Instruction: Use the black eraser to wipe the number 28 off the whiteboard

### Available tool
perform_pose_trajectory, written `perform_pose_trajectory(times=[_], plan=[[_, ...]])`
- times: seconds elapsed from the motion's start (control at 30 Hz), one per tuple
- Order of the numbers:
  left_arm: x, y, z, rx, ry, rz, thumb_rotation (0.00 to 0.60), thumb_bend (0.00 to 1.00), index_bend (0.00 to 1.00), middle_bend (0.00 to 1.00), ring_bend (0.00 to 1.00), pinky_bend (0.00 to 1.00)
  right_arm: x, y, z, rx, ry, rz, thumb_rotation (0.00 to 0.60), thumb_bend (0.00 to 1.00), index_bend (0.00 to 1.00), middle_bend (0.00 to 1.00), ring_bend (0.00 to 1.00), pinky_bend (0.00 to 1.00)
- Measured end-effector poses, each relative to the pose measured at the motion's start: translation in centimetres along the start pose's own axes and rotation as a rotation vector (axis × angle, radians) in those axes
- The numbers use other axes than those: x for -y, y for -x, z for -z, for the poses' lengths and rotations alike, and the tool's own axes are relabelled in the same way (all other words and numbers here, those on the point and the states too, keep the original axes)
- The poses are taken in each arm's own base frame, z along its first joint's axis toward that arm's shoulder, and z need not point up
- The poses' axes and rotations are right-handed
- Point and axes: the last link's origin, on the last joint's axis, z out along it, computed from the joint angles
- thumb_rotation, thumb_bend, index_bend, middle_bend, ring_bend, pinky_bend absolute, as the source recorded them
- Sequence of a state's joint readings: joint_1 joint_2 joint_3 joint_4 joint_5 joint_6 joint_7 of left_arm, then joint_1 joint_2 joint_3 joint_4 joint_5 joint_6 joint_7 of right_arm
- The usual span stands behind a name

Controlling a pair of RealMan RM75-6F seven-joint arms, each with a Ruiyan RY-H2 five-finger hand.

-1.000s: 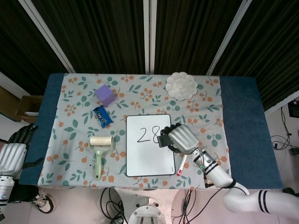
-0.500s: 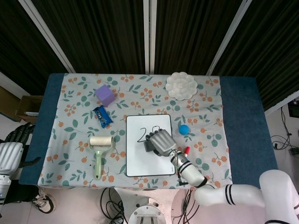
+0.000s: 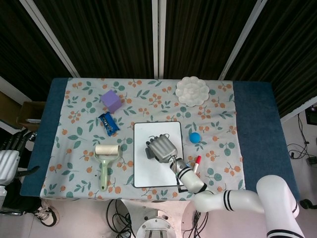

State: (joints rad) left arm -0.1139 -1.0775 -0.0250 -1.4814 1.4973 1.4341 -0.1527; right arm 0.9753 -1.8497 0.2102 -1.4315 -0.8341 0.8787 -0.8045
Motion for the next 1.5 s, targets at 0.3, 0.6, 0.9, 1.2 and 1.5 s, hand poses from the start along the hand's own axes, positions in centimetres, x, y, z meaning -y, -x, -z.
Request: perform_pose_trajectory(times=[0.3,0.6,0.9,1.2,1.5], plan=[[0.2,-0.1,0.1,0.005,-0.002,-0.003,0.6,0.0,0.08,0.04,0.04,0.16,-0.1,-0.9,-3.7,-0.02,0.067,-0.011,0.6,0.38,0.79,0.75,0.65,0.71],[0.0,0.0,0.1,0.013,0.004,-0.013,0.6,0.0,0.08,0.04,0.04,0.16,-1.0,-2.2,-7.4,-0.063,0.156,-0.058,0.6,0.38,0.79,0.75,0.65,0.72],[0.0,0.0,0.0,0.02,-0.001,-0.015,0.6,0.0,0.08,0.04,0.04,0.16,-0.4,-2.0,-9.3,-0.043,0.145,-0.08,0.6,0.38,0.79,0.75,0.65,0.72],[-0.7,0.0,-0.4,0.019,0.024,-0.016,0.6,0.0,0.08,0.04,0.04,0.16,1.0,-1.1,-6.6,-0.033,0.023,-0.054,0.6,0.38,0.79,0.75,0.65,0.72],[-1.3,0.2,-0.3,0.026,0.039,-0.023,0.6,0.0,0.08,0.04,0.04,0.16,0.6,-1.1,-1.9,0.006,-0.057,-0.056,0.6,0.38,0.79,0.75,0.65,0.73]])
